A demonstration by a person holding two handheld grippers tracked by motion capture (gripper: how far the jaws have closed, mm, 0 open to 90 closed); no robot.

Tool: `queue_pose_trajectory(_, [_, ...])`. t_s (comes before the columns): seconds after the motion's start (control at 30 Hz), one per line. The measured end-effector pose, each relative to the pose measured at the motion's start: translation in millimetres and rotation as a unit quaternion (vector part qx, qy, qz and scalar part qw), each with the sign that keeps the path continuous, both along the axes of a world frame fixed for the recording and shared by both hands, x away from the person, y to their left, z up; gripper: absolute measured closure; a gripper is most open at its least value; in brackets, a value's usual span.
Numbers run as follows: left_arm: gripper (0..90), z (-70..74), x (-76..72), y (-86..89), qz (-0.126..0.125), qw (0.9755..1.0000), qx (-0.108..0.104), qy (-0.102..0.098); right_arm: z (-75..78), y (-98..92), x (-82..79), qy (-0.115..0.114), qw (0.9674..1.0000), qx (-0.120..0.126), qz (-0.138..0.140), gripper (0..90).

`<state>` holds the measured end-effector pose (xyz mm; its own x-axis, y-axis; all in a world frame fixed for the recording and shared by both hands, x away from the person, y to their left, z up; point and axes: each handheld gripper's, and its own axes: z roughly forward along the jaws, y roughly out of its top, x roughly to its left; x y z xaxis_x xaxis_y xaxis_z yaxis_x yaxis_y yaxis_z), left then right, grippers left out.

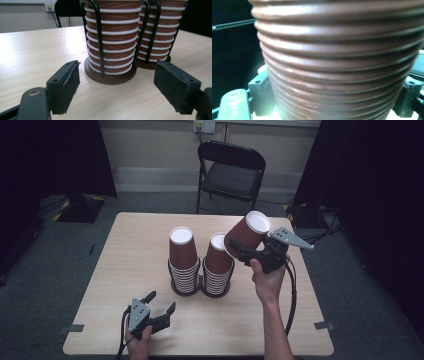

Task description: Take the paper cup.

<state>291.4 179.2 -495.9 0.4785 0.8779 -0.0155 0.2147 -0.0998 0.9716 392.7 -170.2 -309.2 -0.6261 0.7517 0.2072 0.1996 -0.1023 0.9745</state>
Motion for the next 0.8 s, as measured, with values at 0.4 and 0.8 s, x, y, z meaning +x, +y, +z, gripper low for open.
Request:
queue_pose_trajectory(0.4, [20.9, 0.6, 3.9, -1.8, -0.007, 0.9997, 0.001, 0.024, -13.6, -20.8, -15.4, 0.020, 0.9996, 0.013, -0.016, 13.1])
queue_pose_trajectory(0.8, [18.8, 1.9, 6.8, -4.5, -0.053, 0.9974, -0.030, 0.038, -40.3, -43.3, -29.3, 0.050, 0.9976, 0.038, -0.029, 13.2])
